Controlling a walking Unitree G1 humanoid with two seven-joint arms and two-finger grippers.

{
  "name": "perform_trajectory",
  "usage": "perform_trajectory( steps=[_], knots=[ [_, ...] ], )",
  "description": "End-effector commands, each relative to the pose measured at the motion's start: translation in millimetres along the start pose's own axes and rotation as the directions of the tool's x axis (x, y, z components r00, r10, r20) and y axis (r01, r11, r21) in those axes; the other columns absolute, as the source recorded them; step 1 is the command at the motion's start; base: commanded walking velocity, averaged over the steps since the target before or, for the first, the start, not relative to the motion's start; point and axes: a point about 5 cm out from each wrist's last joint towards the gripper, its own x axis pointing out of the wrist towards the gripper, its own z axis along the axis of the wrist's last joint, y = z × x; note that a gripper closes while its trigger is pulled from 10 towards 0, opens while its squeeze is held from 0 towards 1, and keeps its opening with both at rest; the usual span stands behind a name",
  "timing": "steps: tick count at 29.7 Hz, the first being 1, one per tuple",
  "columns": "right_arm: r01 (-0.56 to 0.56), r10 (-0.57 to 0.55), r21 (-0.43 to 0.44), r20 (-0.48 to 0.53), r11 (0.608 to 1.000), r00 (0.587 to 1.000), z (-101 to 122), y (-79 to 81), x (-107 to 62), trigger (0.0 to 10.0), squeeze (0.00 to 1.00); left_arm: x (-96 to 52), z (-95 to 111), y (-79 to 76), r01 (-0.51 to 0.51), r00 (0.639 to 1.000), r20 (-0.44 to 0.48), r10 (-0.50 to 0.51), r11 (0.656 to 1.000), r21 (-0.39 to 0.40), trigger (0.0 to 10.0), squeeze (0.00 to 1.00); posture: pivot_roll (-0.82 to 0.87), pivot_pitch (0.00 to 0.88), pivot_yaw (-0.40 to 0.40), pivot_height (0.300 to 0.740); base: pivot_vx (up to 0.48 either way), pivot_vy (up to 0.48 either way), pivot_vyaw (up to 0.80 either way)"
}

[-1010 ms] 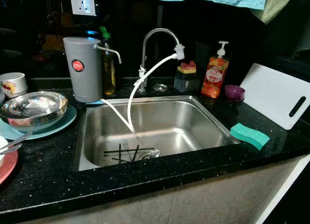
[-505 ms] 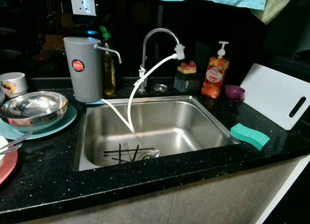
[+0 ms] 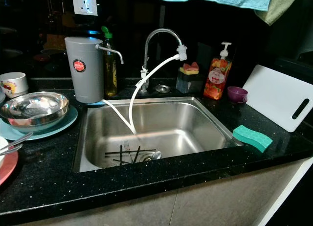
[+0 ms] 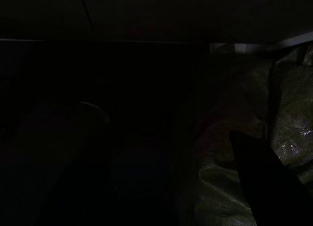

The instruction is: Kitchen organization

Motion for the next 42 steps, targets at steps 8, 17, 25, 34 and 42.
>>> perform_trajectory(
  steps=[8, 17, 25, 34, 42],
  knots=[
    [0.017, -0.017, -0.007, -0.011, 1.0, 1.0, -3.4, -5.7, -1.1, 10.0, 0.0, -1.7, -8.5, -7.3, 0.021, 0.999, -0.034, -0.021, 1.0, 0.0, 10.0, 0.0, 0.11, 0.0, -0.132, 0.74, 0.0, 0.0, 0.0],
    [0.026, -0.026, 0.002, -0.021, 1.0, 0.999, -7.2, -9.0, -2.2, 10.0, 0.0, -2.0, -9.9, -9.8, 0.022, 0.999, -0.037, -0.022, 1.0, -0.005, 10.0, 0.0, 0.11, 0.0, -0.134, 0.74, 0.0, 0.0, 0.0],
    [0.021, -0.02, 0.015, -0.024, 1.0, 1.0, -10.1, -5.1, -2.6, 10.0, 0.0, -2.6, -11.4, -8.2, 0.029, 0.999, -0.043, -0.028, 1.0, 0.011, 10.0, 0.0, 0.09, 0.0, -0.119, 0.74, 0.0, 0.0, 0.0],
    [0.026, -0.025, 0.019, -0.043, 0.999, 0.999, -15.9, -3.7, -3.7, 10.0, 0.0, -2.2, -9.7, -5.9, 0.028, 0.999, -0.039, -0.027, 0.999, 0.017, 10.0, 0.0, 0.1, 0.0, -0.112, 0.74, 0.0, 0.0, 0.0],
    [0.021, -0.02, 0.019, -0.036, 1.0, 0.999, -15.0, -3.4, -3.6, 10.0, 0.0, -4.9, -17.8, -4.3, 0.023, 0.998, -0.063, -0.022, 1.0, 0.013, 10.0, 0.0, 0.1, 0.002, -0.115, 0.74, 0.0, 0.0, 0.0]
  ],
)
